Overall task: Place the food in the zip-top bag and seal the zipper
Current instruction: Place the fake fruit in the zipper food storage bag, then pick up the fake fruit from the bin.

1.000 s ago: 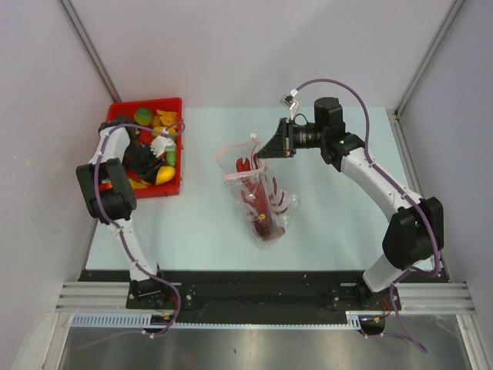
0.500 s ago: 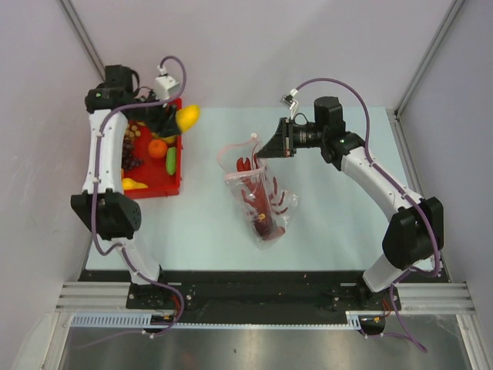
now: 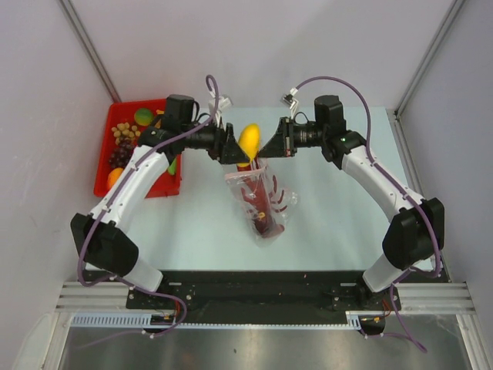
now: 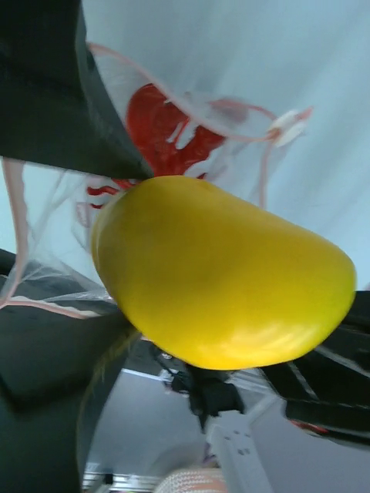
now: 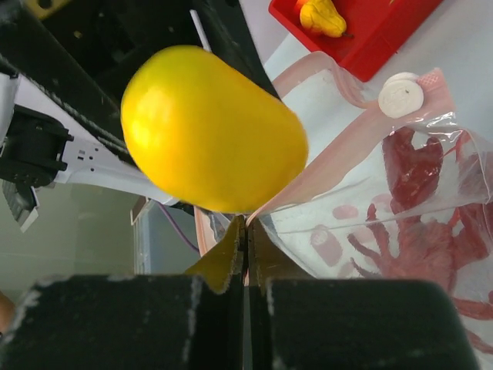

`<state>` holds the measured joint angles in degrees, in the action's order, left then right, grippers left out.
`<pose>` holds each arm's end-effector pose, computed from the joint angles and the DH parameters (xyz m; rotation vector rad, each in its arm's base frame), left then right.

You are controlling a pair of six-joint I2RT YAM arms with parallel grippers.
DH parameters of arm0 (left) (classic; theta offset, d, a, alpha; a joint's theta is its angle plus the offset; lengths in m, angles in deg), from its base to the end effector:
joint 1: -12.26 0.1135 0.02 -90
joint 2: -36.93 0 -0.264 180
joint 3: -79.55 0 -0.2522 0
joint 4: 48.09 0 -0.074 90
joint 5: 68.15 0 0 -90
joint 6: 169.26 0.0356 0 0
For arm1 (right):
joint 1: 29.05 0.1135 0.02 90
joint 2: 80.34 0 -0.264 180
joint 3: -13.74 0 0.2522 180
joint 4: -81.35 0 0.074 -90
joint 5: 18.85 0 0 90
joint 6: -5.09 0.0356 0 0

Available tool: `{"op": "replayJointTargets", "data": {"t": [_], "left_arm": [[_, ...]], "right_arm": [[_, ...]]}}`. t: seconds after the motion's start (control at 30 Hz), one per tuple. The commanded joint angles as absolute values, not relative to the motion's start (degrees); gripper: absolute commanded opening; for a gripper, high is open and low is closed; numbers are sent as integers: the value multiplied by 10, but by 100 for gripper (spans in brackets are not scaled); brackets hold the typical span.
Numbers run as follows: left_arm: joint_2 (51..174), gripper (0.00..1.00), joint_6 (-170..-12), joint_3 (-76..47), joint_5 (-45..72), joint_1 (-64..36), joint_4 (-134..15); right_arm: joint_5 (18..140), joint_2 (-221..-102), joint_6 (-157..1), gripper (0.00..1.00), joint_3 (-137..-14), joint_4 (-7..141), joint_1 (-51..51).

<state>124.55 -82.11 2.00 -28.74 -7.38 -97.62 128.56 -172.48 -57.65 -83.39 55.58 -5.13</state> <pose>0.3037 -0.1376 0.3868 0.8158 1.9890 -1.1805 0.3244 0.1767 0.3662 -0.6752 1.9575 1.5340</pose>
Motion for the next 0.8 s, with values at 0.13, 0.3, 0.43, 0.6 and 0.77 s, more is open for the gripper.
{"op": "replayJointTargets", "data": {"t": [0.13,0.3,0.43,0.6,0.77], "left_arm": [[1206,100,-764,78,-295,-24,-1051],[1206,100,-765,72,-190,84,-1030],[1248,100,-744,52,-67,166,-988],[1335,100,-740,77,60,214,-960],[1445,99,-750,110,118,241,-940]], "right_arm": [[1292,-1689,-608,0,-861,550,-55],[1296,-1686,-616,0,-859,546,-56],[1299,-1688,-618,0,-858,548,-55],[1300,-1686,-623,0,-858,540,-58],[1295,-1685,-625,0,-856,535,-58]]}}
